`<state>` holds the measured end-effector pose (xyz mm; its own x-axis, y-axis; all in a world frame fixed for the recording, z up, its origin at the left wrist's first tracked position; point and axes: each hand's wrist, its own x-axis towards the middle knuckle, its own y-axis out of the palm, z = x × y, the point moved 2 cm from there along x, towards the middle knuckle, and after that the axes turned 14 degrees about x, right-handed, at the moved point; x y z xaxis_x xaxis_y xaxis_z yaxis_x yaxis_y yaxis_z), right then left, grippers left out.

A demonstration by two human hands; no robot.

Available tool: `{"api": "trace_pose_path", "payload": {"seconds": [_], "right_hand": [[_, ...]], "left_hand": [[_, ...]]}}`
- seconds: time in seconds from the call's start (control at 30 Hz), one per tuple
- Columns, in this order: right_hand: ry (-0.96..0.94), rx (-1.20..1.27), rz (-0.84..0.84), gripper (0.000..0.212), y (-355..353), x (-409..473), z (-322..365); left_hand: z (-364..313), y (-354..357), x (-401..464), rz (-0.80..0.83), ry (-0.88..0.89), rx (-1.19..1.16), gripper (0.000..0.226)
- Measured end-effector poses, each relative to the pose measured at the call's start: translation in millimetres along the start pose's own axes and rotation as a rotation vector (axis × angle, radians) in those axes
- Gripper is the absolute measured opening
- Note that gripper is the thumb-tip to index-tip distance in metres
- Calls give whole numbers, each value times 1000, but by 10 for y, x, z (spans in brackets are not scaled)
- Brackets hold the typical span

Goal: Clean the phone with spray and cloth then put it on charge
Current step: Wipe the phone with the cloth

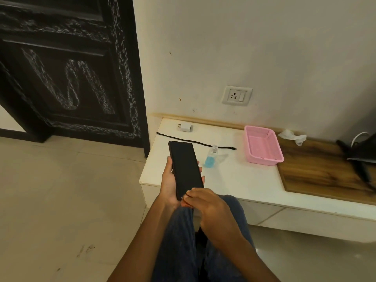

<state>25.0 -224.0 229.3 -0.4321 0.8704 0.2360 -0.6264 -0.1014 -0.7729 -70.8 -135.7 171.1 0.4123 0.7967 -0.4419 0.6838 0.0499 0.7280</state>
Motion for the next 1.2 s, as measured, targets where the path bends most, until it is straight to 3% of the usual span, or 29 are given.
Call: {"api": "trace_pose_path", "payload": {"seconds": [0.07, 0.17, 0.3, 0.47, 0.73, 0.9, 1.03, 1.2], "right_hand": [[67, 145, -70, 27, -128, 105, -30], [81, 295, -366, 30, -354, 356, -123], [201, 258, -490, 32, -486, 798, -349], [225, 175, -398, 35, -316, 995, -506], [51, -15, -170, 49, 183, 495, -371], [-9, -59, -228, 39, 54, 583, -412], [89, 20, -300, 34, -171, 857, -493], [152, 52, -248, 33, -194, 985, -619]], "left_hand": [[-35, 20, -24, 25, 5, 20, 73], [-20, 47, -70, 62, -6, 64, 71], [66, 128, -108, 114, -24, 88, 61], [80, 144, -62, 66, -72, 124, 65], [85, -189, 23, -42, -50, 124, 69], [52, -99, 13, -26, -57, 152, 69], [7, 50, -25, 49, -46, 151, 68], [49, 49, -51, 27, -47, 186, 71]]}}
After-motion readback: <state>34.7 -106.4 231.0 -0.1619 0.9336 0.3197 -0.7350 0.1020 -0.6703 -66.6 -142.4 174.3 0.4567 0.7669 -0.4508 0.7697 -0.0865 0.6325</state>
